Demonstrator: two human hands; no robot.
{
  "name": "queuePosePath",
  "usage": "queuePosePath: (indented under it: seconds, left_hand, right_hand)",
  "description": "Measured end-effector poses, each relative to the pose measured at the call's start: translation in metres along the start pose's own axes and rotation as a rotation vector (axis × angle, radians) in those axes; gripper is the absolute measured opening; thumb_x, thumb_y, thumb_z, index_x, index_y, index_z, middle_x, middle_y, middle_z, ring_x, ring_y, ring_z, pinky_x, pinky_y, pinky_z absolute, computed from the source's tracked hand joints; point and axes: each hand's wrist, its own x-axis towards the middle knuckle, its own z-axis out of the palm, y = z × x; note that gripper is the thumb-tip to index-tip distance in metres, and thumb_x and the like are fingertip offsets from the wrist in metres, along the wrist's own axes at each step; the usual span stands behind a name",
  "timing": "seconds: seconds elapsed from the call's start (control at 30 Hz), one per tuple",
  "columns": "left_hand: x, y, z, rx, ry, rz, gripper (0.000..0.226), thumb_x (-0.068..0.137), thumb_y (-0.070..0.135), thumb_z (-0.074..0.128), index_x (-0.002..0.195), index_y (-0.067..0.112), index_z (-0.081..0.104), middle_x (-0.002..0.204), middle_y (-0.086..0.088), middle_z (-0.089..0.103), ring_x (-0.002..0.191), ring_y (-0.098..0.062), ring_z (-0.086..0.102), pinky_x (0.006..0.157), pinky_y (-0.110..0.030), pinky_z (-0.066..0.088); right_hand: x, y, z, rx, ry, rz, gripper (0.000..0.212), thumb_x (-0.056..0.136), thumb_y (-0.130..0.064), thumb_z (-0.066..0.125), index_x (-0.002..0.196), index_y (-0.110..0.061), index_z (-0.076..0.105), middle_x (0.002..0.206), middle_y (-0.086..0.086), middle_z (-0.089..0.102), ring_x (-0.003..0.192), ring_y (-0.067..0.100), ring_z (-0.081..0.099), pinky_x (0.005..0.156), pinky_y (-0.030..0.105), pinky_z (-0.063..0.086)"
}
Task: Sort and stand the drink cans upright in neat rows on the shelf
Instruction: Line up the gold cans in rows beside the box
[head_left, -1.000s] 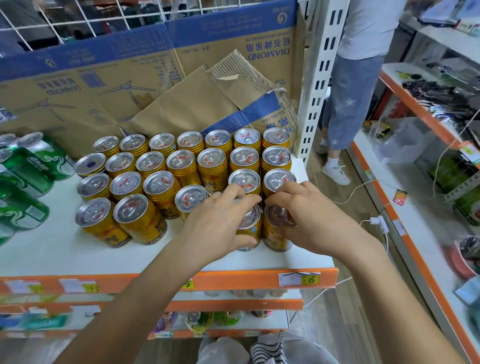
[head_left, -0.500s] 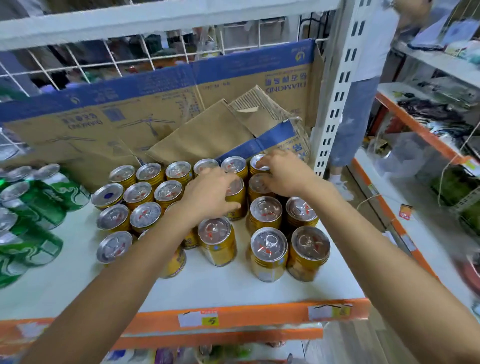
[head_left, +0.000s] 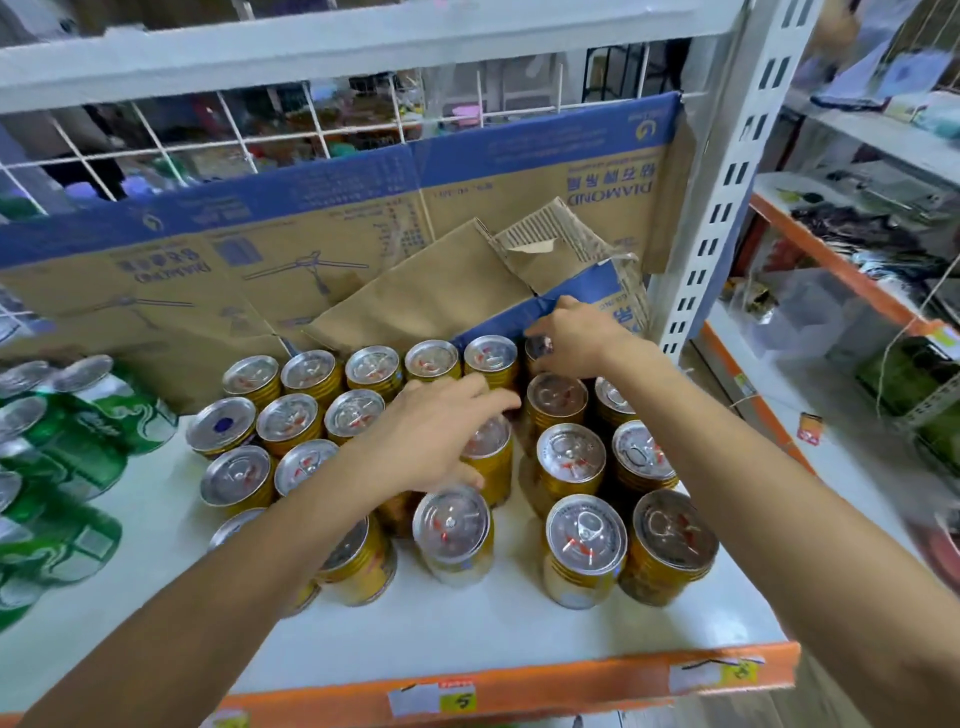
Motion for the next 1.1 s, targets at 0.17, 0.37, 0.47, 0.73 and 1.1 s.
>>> queuePosePath:
  seconds: [0.17, 0.37, 0.47, 0.73, 1.1]
  left_hand:
    - [-0.009, -0.016, -0.014, -0.05, -0.109, 0.029, 0.059, 0.075, 0.068, 0.056, 0.125, 0.036, 0.054, 0.112, 0.01, 0.052, 0.107, -0.013, 0.044, 0.091, -0.038, 0.043]
    - [0.044, -0.037, -0.016, -0.1, 0.134, -0.198, 0.05, 0.087, 0.05, 0.058, 0.128, 0.022, 0.053, 0.118, -0.005, 0.058, 0.109, -0.024, 0.052, 0.088, -0.035, 0.041]
    - [0.071, -0.033, -0.011, 0.031, 0.007, -0.238, 0.064, 0.08, 0.064, 0.058, 0.123, 0.017, 0.051, 0.118, -0.009, 0.06, 0.112, -0.031, 0.049, 0.088, -0.041, 0.042]
    - [0.081, -0.031, -0.012, -0.059, 0.028, -0.257, 0.063, 0.076, 0.053, 0.071, 0.127, 0.019, 0.056, 0.119, -0.012, 0.063, 0.111, -0.032, 0.055, 0.089, -0.04, 0.045]
    - [0.079, -0.031, -0.007, 0.038, 0.077, -0.099, 0.036, 0.088, 0.027, 0.066, 0.123, 0.029, 0.06, 0.117, -0.01, 0.049, 0.105, -0.031, 0.054, 0.083, -0.039, 0.046]
  right_hand:
    - [0.002, 0.0, -0.003, 0.003, -0.003, 0.002, 0.034, 0.09, -0.036, 0.051, 0.121, -0.024, 0.058, 0.118, 0.014, 0.047, 0.108, 0.032, 0.05, 0.076, 0.031, 0.034]
    - [-0.002, 0.0, -0.003, 0.0, 0.01, -0.007, 0.037, 0.095, -0.036, 0.047, 0.13, -0.024, 0.053, 0.123, 0.015, 0.044, 0.111, 0.035, 0.05, 0.087, 0.034, 0.039]
    - [0.0, 0.0, 0.0, 0.019, 0.009, 0.008, 0.037, 0.094, -0.036, 0.048, 0.128, -0.026, 0.054, 0.122, 0.015, 0.042, 0.108, 0.037, 0.049, 0.086, 0.035, 0.039]
    - [0.004, -0.001, -0.001, 0.031, 0.01, 0.019, 0.038, 0.092, -0.038, 0.051, 0.127, -0.025, 0.056, 0.121, 0.015, 0.044, 0.109, 0.035, 0.049, 0.084, 0.036, 0.041]
    - [0.002, -0.003, -0.003, 0.048, 0.027, 0.011, 0.033, 0.093, -0.032, 0.05, 0.123, -0.023, 0.059, 0.119, 0.015, 0.046, 0.108, 0.035, 0.05, 0.083, 0.034, 0.041]
